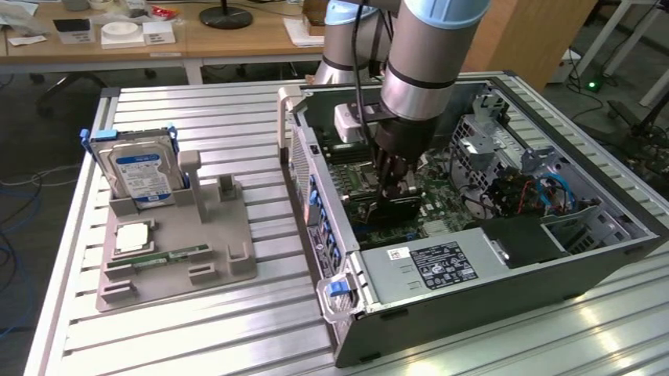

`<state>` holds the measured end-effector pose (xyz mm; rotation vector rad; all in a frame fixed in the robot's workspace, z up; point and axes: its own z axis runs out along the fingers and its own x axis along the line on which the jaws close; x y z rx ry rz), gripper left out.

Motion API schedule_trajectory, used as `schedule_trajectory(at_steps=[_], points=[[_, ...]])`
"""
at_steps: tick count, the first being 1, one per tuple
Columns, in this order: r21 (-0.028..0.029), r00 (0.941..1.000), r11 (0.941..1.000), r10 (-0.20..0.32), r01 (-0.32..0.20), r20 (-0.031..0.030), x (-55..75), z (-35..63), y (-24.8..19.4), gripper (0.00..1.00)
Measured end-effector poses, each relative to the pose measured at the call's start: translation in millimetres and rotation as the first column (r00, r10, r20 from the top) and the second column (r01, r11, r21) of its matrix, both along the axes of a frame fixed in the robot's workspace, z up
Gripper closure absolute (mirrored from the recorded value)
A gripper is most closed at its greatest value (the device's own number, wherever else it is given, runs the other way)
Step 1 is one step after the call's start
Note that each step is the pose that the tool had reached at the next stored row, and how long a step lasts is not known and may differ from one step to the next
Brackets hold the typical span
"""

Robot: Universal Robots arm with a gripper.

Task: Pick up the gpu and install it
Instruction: 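Press down on the gpu until it lock into place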

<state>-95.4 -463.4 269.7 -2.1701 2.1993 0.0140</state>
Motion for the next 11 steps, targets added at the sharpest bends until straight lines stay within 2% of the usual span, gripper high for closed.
schedule_trajectory(at_steps=[5, 11], points=[[0.0, 1.0, 1.0, 0.0, 0.0, 0.001, -7.3, 0.0, 0.0, 0.9], [0.0, 1.0, 1.0, 0.0, 0.0, 0.001, -7.9, 0.0, 0.0, 0.9]])
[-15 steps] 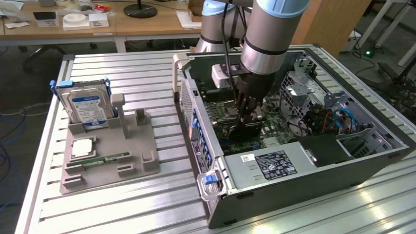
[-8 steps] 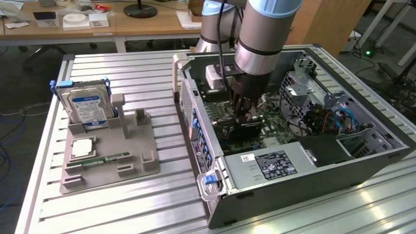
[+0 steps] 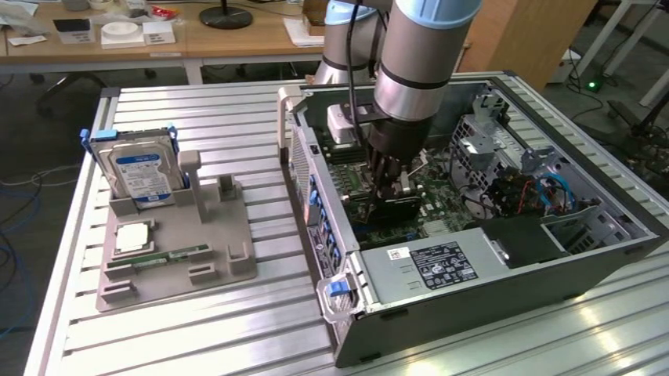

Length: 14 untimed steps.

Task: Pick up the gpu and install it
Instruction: 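Press down on the gpu until it lock into place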

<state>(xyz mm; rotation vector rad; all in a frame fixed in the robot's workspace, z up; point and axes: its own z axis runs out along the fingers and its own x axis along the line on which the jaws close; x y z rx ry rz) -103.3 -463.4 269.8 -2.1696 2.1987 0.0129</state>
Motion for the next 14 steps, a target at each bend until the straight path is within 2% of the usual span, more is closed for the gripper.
schedule_trajectory(at_steps=[3, 6, 14], points=[[-0.0001, 1.0, 1.0, 0.0, 0.0, -0.0023, -0.1, 2.4, 0.0, 0.9], [0.0, 1.0, 1.0, 0.0, 0.0, -0.0092, 0.0, 6.6, 0.0, 0.9], [-0.0008, 0.9991, 1.0, 0.0, 0.0, -0.0418, 0.0, 14.2, 0.0, 0.9]])
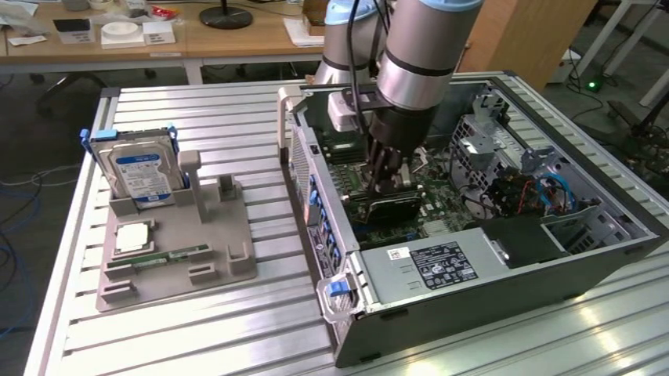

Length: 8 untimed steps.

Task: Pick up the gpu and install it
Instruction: 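Press down on the gpu until it lock into place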

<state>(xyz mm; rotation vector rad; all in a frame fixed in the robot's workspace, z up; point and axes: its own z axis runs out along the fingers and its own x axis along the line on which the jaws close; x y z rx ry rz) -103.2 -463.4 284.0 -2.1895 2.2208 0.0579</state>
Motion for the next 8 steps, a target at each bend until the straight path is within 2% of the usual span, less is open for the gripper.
schedule_trajectory(at_steps=[2, 3, 8], points=[[-0.0011, 1.0, 1.0, 0.0, 0.0, -0.0098, 0.0, 0.3, -0.1, 0.9], [-0.0029, 0.9999, 1.0, 0.0, 0.0, -0.0126, -0.1, 0.4, -0.1, 0.9], [-0.0211, 0.9999, 0.9998, 0.001, -0.002, -0.0139, -4.1, 0.5, -0.1, 0.9]])
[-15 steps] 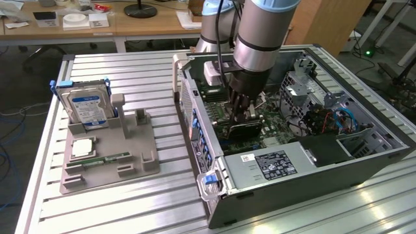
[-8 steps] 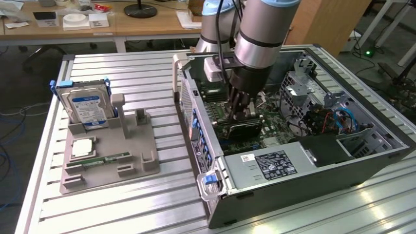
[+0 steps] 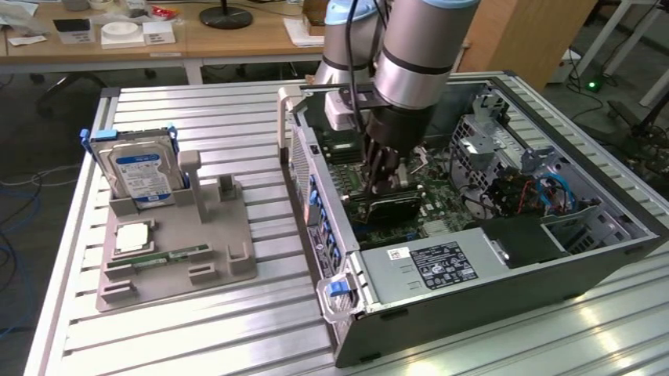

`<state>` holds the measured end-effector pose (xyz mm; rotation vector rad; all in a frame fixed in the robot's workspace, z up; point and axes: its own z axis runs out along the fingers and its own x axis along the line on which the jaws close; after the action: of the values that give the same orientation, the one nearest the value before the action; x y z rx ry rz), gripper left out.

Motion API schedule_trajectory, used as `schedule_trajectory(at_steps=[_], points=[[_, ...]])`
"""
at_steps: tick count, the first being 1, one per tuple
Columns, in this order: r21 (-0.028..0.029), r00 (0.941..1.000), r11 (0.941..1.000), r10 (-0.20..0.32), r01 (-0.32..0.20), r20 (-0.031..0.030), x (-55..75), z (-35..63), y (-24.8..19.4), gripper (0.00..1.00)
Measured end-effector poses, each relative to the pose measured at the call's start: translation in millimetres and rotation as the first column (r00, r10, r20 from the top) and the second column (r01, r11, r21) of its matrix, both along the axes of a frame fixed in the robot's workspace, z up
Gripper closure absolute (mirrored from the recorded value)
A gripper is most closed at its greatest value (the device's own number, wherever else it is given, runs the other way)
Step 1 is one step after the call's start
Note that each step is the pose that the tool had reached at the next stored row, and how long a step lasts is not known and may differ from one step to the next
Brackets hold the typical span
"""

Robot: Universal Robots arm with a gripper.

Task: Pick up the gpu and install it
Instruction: 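Press down on the gpu until it lock into place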

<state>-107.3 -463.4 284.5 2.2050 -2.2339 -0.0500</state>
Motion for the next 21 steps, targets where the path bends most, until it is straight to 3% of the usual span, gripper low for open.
schedule_trajectory(at_steps=[3, 5, 7, 9, 11, 12, 13, 15, 16, 17, 19, 21], points=[[-0.0163, 1.0, 0.9999, 0.002, -0.002, -0.0016, -3.0, -0.1, 0.0, 0.9], [-0.0308, 1.0, 0.9995, 0.003, -0.003, -0.0056, -4.0, -0.2, 0.0, 0.9], [-0.0407, 0.9999, 0.9992, 0.004, -0.005, -0.0105, -4.7, 0.1, 0.2, 0.9], [-0.0443, 0.9999, 0.999, 0.005, -0.005, -0.0119, -5.4, 0.0, 0.4, 0.9], [-0.0444, 0.9999, 0.999, 0.005, -0.005, -0.0119, -5.7, 0.0, 0.5, 0.9], [-0.0413, 0.9999, 0.9991, 0.005, -0.005, -0.0119, -5.7, -0.1, 0.5, 0.9], [-0.0324, 0.9999, 0.9995, 0.005, -0.005, -0.0119, -5.8, -0.2, 0.5, 0.9], [-0.006, 0.9999, 1.0, 0.005, -0.005, -0.0134, -5.8, -0.1, 0.5, 0.9], [0.0019, 0.9999, 1.0, 0.005, -0.005, -0.0142, -5.8, -0.1, 0.5, 0.9], [0.0046, 0.9999, 1.0, 0.005, -0.005, -0.0151, -5.9, 0.5, 0.6, 0.9], [0.0049, 0.9999, 1.0, 0.005, -0.005, -0.0155, -7.4, 3.5, 0.6, 0.9], [0.0005, 0.9999, 1.0, 0.005, -0.005, -0.0155, -9.5, 6.5, 0.9, 0.9]])
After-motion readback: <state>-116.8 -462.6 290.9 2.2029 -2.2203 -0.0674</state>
